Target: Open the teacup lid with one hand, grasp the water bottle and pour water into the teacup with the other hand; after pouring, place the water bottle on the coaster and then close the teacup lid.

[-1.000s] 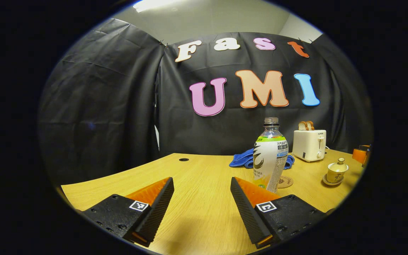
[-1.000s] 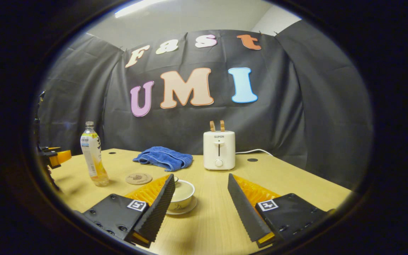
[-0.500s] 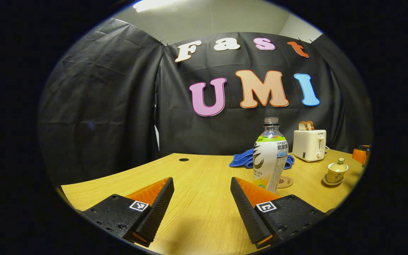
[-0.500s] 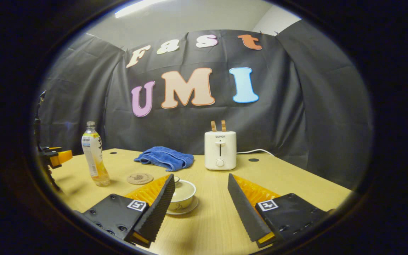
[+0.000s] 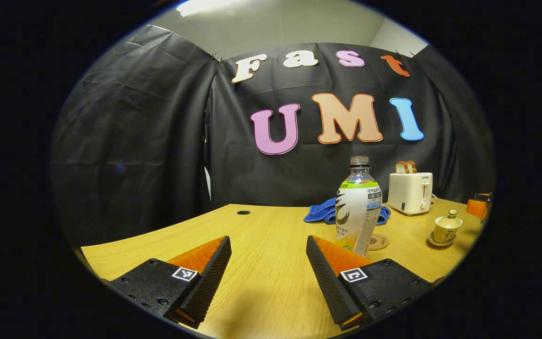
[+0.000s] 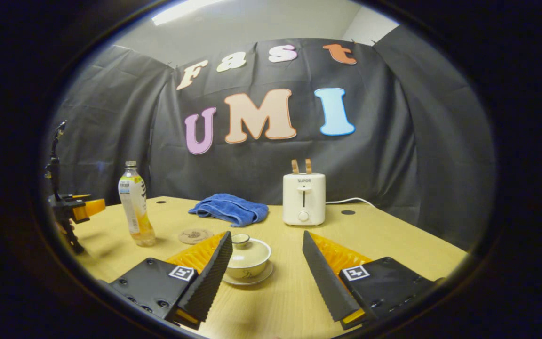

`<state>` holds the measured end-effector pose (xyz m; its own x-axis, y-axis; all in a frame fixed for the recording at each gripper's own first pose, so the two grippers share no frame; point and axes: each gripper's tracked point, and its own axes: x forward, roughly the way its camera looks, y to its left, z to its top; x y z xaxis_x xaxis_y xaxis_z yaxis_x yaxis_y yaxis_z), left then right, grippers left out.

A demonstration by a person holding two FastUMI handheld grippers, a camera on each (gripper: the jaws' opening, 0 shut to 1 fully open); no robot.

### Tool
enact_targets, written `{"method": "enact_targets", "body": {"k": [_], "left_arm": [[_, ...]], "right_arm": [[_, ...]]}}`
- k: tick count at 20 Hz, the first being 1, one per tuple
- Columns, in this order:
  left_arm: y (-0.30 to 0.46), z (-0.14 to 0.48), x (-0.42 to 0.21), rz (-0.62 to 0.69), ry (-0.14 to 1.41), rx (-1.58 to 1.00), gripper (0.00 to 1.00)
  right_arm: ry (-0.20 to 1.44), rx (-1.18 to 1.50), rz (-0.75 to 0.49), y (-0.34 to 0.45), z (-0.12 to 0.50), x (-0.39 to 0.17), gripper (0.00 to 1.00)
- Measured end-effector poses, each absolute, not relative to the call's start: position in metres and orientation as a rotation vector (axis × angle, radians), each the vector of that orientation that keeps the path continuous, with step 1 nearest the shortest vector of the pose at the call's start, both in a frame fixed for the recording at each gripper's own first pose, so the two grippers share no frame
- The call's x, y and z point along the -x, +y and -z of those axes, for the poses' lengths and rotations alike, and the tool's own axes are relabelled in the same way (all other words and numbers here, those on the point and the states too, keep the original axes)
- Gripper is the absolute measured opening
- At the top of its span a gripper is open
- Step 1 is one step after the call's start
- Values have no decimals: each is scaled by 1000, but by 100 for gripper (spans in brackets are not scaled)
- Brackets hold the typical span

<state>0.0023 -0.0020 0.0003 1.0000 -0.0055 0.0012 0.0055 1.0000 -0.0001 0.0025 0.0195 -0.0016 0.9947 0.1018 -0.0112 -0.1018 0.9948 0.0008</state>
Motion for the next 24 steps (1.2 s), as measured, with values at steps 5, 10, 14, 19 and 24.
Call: {"method": "enact_targets", "body": {"k": [5,10,14,19,24], "left_arm": [[-3,0,-1,6,-1,0,94],[-3,0,-3,6,-1,0,94],[-3,0,-2,8,0,2,94],[-5,0,-3,19,-1,2,94],[-5,1,-3,19,-1,3,94]], "right_arm": [[18,-1,-166,36,2,-16,100],[41,3,-192,51,7,-39,96],[65,13,-191,59,11,-55,92],[97,67,-195,67,15,-60,79],[165,126,-192,71,29,-67,53]]}}
